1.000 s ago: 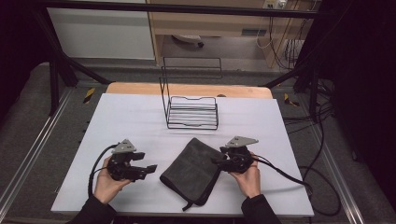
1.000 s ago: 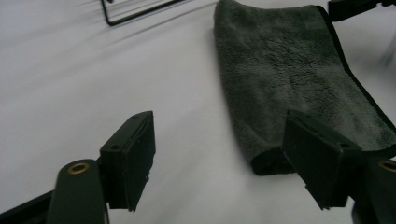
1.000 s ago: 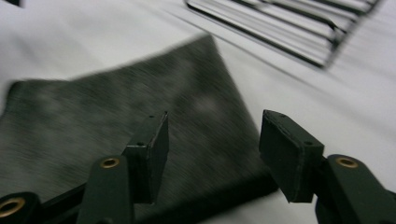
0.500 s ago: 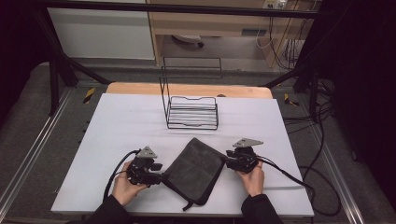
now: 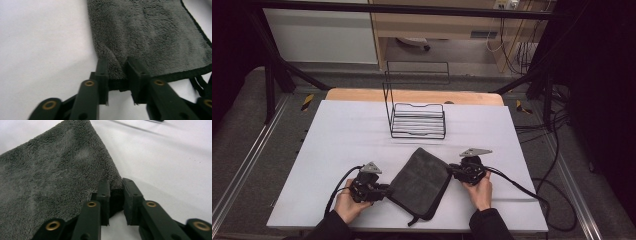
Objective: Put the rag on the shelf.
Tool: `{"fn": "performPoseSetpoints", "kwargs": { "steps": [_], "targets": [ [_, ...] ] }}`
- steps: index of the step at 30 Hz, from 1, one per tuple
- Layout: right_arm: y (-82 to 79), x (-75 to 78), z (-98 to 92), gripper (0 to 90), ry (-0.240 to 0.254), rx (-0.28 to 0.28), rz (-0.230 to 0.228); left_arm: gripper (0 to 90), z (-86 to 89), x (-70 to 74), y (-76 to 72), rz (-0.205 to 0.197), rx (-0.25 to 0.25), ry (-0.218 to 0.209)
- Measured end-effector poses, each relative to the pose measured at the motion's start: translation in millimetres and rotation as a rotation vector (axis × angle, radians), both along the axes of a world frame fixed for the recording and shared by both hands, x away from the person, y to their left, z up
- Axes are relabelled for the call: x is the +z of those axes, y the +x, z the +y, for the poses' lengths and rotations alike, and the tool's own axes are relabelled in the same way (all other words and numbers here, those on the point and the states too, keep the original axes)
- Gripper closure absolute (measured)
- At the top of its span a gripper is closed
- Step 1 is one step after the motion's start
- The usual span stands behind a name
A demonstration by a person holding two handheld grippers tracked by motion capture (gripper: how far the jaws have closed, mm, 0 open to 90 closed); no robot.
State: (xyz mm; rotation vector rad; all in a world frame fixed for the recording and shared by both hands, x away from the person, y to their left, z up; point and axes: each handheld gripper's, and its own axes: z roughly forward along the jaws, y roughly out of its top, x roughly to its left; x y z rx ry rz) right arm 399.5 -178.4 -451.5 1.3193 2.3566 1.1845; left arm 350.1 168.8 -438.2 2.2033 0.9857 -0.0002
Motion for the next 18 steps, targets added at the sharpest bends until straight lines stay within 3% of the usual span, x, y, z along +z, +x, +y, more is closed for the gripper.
{"fn": "performPoseSetpoints", "kwargs": {
  "steps": [3,7,18],
  "targets": [
    [1.8,3.6,6.2,81.6,-0.032,0.003,-0.018,80.8,-1.5,2.1,-3.1,-0.006,0.003,0.01],
    [5.2,4.3,10.9,81.8,-0.046,0.013,-0.043,82.1,-2.5,4.4,-9.1,-0.016,0.007,0.025],
    [24.0,6.0,33.2,82.0,-0.041,0.064,-0.078,82.6,3.3,7.0,-31.3,-0.027,0.024,0.014]
  ]
}}
